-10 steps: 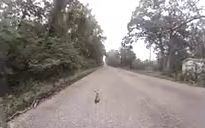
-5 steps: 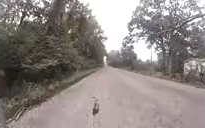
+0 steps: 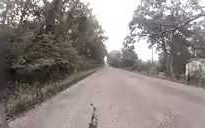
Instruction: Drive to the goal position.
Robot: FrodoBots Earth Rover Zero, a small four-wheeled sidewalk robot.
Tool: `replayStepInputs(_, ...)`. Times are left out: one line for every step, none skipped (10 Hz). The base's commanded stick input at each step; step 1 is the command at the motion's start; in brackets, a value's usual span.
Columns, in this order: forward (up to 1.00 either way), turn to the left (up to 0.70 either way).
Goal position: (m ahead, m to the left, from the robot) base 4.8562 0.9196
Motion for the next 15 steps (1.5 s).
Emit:
replayStepInputs(0.70, 0.00)
replayStepInputs(0.70, 0.00)
replayStepInputs(0.70, 0.00)
replayStepInputs(0.70, 0.00)
replayStepInputs(0.70, 0.00)
replayStepInputs(0.70, 0.00)
replayStepInputs(0.70, 0.00)
replayStepInputs(0.70, 0.00)
replayStepInputs(0.70, 0.00)
replayStepInputs(0.70, 0.00)
replayStepInputs(0.70, 0.00)
replayStepInputs(0.70, 0.00)
replayStepInputs(0.70, 0.00)
replayStepInputs(0.70, 0.00)
replayStepInputs(0.70, 0.00)
